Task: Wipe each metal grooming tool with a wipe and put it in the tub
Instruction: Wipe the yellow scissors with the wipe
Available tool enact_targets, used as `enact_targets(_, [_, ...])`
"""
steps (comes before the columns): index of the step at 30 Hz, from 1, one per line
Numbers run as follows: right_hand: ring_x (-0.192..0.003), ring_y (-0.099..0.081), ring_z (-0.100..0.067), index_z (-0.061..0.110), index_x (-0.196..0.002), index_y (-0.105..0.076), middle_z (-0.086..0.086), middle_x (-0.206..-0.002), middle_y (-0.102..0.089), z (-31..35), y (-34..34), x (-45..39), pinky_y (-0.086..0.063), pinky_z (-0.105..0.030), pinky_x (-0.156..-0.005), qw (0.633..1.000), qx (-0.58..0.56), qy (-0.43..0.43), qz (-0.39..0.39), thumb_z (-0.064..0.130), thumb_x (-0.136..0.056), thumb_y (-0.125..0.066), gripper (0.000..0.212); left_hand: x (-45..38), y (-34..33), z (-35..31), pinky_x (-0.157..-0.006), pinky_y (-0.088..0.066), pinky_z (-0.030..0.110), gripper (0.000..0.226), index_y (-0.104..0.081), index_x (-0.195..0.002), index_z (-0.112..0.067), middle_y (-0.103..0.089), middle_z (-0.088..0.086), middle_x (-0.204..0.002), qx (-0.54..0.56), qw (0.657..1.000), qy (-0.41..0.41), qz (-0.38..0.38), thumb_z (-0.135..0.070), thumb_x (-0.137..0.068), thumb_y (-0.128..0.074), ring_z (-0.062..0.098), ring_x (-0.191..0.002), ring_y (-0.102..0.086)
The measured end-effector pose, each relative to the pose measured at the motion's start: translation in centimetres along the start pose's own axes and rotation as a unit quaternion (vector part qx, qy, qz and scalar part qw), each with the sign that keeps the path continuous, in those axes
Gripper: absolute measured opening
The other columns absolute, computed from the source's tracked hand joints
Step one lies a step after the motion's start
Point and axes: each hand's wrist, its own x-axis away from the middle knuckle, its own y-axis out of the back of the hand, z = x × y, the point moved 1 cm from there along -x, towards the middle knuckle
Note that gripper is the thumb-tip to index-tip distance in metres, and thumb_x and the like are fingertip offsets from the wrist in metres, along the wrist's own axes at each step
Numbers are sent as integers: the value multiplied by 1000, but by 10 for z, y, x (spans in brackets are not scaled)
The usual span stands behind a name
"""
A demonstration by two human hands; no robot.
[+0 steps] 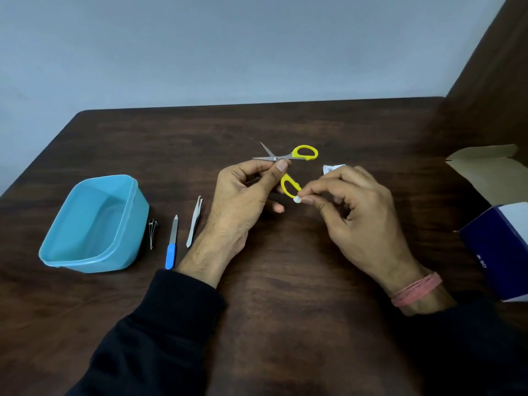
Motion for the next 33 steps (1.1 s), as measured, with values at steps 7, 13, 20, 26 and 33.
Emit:
enact_targets(7, [-89, -55, -4, 19, -102, -85, 8, -95, -69, 1, -1, 1, -45, -20, -81, 1000, -13, -8, -4, 10, -99, -83, 9, 0, -1, -1, -50, -55, 19, 20, -85, -113, -3, -75, 8, -84, 28, 999, 15, -4, -19, -103, -78, 8, -71, -68])
enact_targets(13, [-77, -56, -10, 20, -101, -85, 13, -89, -70, -1, -3, 0, -42, -17, -74, 999, -9, -30, -25, 14, -97, -86, 7, 3, -2, -2, -50, -56, 21, 15, -86, -110, -7, -76, 10, -84, -1, 1000, 2, 24, -19, -104, -78, 8, -72, -69])
enact_targets(20, [-68, -61, -22, 22, -100, -87, 13, -87, -74, -5, -3, 1, -49, -35, -62, 991, -107, -75, -38, 17, -96, -88, 7, 8, -5, -4, -50, -58, 24, 12, -88, -108, -13, -79, 11, -86, -23, 998, -12, 55, -18, -105, -77, 16, -69, -73])
enact_targets(26, [-65, -59, -20, 18, -98, -86, 11, -86, -74, -2, -4, 2, -46, -27, -64, 991, -107, -71, -46, 13, -94, -88, 7, 10, -6, -4, -51, -59, 25, 16, -87, -112, -7, -80, 25, -98, -55, 994, -19, 92, -18, -105, -77, 18, -74, -73])
enact_targets(33, [-68, -60, -18, 20, -98, -86, 12, -85, -73, 0, -3, 2, -46, -25, -67, 994, -76, -60, -44, 13, -93, -90, 9, 8, -5, -5, -49, -59, 24, 16, -87, -112, -8, -79, 9, -84, -37, 996, -16, 74, -17, -106, -75, 13, -67, -72])
